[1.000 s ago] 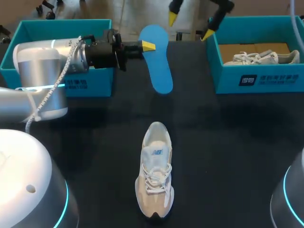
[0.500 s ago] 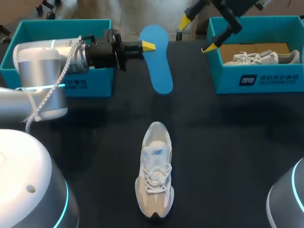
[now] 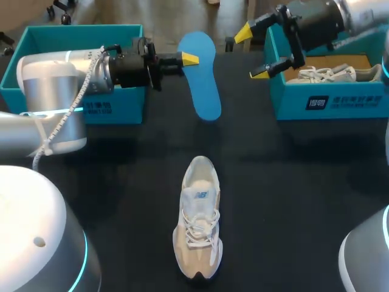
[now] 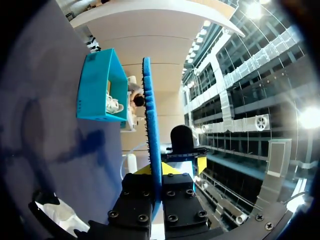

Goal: Take the shoe out of the shoebox, open the shoe tongue, remove and reinsert the insole, then place the shoe into the shoebox

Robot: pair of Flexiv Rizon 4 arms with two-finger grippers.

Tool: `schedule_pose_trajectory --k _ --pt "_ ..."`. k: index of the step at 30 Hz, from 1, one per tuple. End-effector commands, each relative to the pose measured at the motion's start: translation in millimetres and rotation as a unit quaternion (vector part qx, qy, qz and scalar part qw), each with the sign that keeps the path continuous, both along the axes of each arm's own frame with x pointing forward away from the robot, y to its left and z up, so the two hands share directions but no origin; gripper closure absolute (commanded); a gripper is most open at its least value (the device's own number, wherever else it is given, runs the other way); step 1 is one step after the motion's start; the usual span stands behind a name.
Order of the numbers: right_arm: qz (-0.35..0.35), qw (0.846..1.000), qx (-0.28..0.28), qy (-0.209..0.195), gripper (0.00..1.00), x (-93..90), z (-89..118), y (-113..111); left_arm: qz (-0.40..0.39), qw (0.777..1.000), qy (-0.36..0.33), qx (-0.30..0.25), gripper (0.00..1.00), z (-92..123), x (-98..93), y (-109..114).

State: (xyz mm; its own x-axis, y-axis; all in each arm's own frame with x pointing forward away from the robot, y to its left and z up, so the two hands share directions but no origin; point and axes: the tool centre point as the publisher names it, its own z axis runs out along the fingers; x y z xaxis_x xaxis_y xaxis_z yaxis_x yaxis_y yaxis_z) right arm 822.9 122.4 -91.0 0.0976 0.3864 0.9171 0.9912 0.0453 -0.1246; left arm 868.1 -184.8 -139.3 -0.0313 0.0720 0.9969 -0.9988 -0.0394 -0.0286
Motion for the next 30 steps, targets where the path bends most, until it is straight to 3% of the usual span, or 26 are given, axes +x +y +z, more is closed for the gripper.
schedule_pose_trajectory --k 1,8,16,20,22,24,30 --pt "-0.016 0.996 0.087 0.002 0.0 -4.9 -6 0 0.0 1.0 0.0 0.001 1.0 0 -0.8 1" --pt "-0.022 0.993 0.118 0.009 0.0 -6.1 -14 -4 0.008 0.998 -0.057 -0.003 1.0 3 5.1 8" --pt "-0.022 0.993 0.118 0.009 0.0 -6.1 -14 -4 0.014 0.97 -0.24 0.018 1.0 19 -1.8 25" --pt "-0.022 0.993 0.118 0.009 0.0 -6.1 -14 -4 0.029 0.934 -0.356 0.021 1.0 24 -6.6 35" --pt "-0.022 0.993 0.118 0.009 0.0 -6.1 -14 -4 0.039 0.897 -0.439 0.022 1.0 25 -10.1 38" --pt "-0.022 0.993 0.118 0.009 0.0 -6.1 -14 -4 0.067 0.831 -0.549 0.059 1.0 23 -7.6 39" --pt "-0.022 0.993 0.118 0.009 0.0 -6.1 -14 -4 0.067 0.831 -0.549 0.059 1.0 23 -7.6 39"
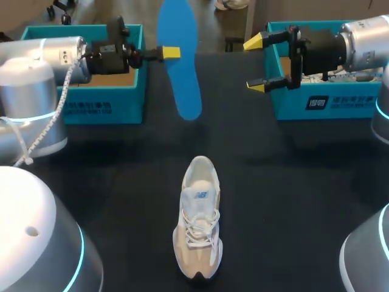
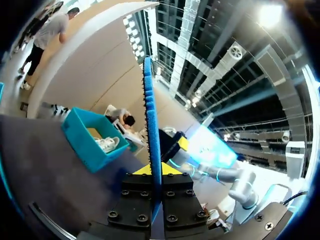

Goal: Take the shoe out of the shoebox, open the shoe tongue, remove and reinsert the insole, then place the shoe into the shoebox

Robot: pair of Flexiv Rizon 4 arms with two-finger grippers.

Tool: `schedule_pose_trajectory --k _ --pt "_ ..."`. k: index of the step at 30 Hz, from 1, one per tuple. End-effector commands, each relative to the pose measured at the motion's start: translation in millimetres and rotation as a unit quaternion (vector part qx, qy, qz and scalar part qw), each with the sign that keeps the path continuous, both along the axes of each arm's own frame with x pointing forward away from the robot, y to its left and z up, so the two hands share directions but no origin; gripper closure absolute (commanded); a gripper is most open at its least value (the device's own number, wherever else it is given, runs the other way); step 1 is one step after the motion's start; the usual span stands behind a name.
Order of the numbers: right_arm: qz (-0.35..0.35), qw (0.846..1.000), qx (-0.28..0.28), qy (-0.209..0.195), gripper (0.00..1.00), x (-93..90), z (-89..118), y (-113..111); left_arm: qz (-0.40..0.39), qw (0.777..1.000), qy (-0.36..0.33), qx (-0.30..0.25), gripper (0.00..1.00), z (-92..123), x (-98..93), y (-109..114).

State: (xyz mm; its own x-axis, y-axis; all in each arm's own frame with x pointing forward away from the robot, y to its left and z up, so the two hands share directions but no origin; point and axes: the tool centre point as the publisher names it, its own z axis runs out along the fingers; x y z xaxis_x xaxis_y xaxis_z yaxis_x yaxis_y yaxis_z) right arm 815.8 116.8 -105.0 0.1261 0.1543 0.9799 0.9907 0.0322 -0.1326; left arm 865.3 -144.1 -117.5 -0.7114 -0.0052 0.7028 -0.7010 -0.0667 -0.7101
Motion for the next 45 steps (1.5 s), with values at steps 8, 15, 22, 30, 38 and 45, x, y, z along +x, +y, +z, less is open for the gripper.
schedule_pose_trajectory --k 8,15,22,30,38,45 --pt "0.0 1.0 -0.001 0.0 0.0 0.9 0 2 0.06 0.966 -0.252 0.023 1.0 3 -8.0 0" --pt "0.0 1.0 -0.001 0.0 0.0 0.9 0 2 0.048 0.933 -0.356 0.013 1.0 8 -7.1 5" --pt "0.0 1.0 -0.001 0.0 0.0 0.9 0 2 0.038 0.895 -0.441 0.048 1.0 21 -10.4 2" --pt "0.0 1.0 -0.001 0.0 0.0 0.9 0 2 0.025 0.863 -0.501 0.054 1.0 35 -16.0 1" --pt "0.0 1.0 -0.001 0.0 0.0 0.9 0 2 0.026 0.828 -0.56 0.002 1.0 35 -20.9 8" --pt "0.0 1.0 -0.001 0.0 0.0 0.9 0 2 0.026 0.792 -0.61 -0.007 1.0 37 -21.7 9"
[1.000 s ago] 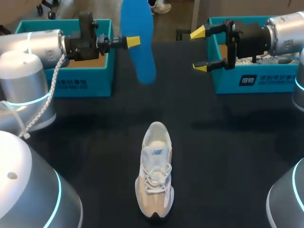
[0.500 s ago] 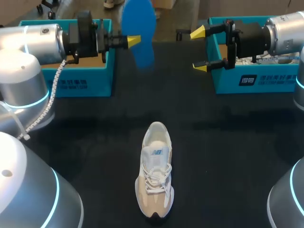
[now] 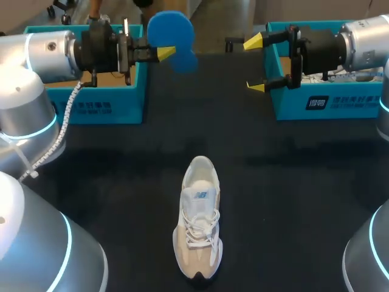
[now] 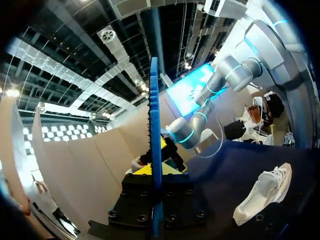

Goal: Take the shoe out of the shoebox, open the shoe tongue, remove and reinsert the insole, then place the shoe into the shoebox

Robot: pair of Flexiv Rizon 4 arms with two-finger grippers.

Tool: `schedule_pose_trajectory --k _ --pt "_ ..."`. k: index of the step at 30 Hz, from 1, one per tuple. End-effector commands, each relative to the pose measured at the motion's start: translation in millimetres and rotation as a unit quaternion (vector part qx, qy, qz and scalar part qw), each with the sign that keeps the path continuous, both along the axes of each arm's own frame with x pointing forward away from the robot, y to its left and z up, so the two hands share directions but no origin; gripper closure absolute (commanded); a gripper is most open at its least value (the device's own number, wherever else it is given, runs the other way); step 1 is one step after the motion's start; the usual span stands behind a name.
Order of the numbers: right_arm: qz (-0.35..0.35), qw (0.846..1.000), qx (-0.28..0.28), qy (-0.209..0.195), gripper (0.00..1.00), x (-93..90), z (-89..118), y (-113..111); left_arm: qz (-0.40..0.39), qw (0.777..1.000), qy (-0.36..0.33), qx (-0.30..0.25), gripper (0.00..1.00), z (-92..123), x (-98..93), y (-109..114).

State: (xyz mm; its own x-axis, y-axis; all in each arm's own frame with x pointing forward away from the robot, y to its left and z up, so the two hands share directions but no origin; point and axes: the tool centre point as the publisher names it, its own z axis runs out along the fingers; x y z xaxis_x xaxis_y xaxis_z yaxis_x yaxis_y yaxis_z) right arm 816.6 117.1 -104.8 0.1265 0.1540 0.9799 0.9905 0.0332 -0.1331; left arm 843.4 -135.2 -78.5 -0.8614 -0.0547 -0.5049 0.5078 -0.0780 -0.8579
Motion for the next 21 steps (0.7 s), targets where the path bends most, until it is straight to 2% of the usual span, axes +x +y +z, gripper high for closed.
schedule_pose_trajectory --k 1,10,21 --pt "-0.001 1.0 -0.001 0.0 0.0 0.1 -0.1 1.4 -0.002 1.0 -0.001 -0.004 1.0 -2.1 0.3 -0.4" --pt "-0.001 1.0 -0.001 0.0 0.0 0.1 -0.1 1.4 -0.002 1.0 -0.001 -0.004 1.0 -2.1 0.3 -0.4" --pt "-0.001 1.0 -0.001 0.0 0.0 0.1 -0.1 1.4 -0.013 0.994 -0.105 -0.006 1.0 -6.6 1.4 -6.6"
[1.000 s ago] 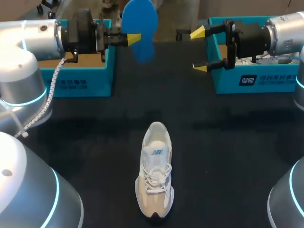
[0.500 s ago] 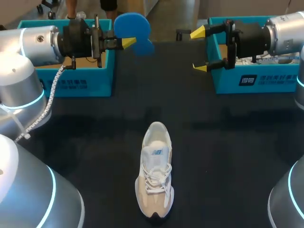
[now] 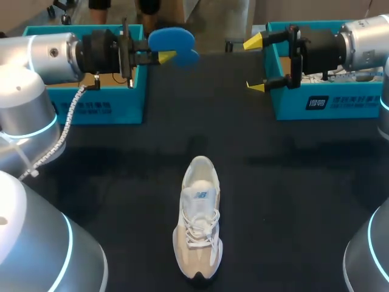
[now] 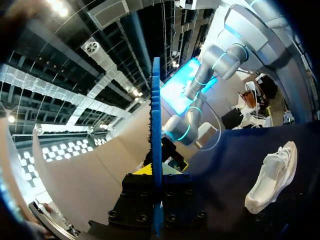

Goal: Take the shoe out of the shoebox, open the shoe tongue, remove and reinsert the insole, then place the shoe into the shoebox

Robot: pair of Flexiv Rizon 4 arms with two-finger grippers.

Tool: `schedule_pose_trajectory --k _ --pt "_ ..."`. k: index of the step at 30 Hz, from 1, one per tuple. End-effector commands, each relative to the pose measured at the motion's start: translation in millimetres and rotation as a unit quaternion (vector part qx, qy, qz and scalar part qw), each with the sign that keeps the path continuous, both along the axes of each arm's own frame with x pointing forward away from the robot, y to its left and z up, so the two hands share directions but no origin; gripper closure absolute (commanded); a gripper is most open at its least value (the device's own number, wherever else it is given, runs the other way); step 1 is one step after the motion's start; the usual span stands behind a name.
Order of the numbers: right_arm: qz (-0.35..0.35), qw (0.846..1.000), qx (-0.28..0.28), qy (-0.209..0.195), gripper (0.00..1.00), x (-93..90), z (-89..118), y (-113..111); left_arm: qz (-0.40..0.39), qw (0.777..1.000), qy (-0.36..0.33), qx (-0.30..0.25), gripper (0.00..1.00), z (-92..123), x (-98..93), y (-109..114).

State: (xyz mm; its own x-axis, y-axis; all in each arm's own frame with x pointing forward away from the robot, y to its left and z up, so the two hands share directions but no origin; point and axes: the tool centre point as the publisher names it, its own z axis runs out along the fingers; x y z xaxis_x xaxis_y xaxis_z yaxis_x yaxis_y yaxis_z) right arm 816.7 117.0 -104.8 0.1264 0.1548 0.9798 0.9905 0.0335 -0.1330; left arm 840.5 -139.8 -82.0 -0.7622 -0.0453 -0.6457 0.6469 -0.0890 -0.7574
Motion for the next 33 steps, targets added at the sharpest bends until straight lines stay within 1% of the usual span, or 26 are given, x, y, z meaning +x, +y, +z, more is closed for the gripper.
schedule_pose_trajectory --k 1,5,8,11,25,26,29,33 --pt "-0.001 1.0 -0.001 0.0 0.0 0.0 -0.2 1.5 -0.009 1.0 -0.027 -0.005 1.0 -3.2 4.7 -2.7" --pt "-0.001 1.0 -0.001 0.0 0.0 0.0 -0.2 1.5 -0.012 0.998 -0.061 -0.013 1.0 -5.0 7.3 -3.0" --pt "-0.001 1.0 -0.001 0.0 0.0 0.0 -0.2 1.5 -0.024 0.994 -0.106 -0.016 1.0 -5.7 9.4 -2.6" --pt "-0.001 1.0 -0.001 0.0 0.0 0.0 -0.2 1.5 -0.055 0.987 -0.147 -0.017 1.0 -5.2 10.9 -1.6" --pt "-0.001 1.0 -0.001 0.0 0.0 0.0 -0.2 1.5 -0.058 0.987 -0.149 -0.014 1.0 -5.1 12.6 -0.7" --pt "-0.001 1.0 -0.001 0.0 0.0 0.0 -0.2 1.5 -0.066 0.981 -0.181 -0.012 1.0 -5.1 11.4 -1.1" --pt "-0.001 1.0 -0.001 0.0 0.0 0.0 -0.2 1.5 -0.089 0.965 -0.246 -0.018 1.0 -7.3 9.3 -1.5" --pt "-0.001 1.0 -0.001 0.0 0.0 0.0 -0.2 1.5 -0.083 0.945 -0.314 0.015 1.0 -10.1 7.9 -5.3"
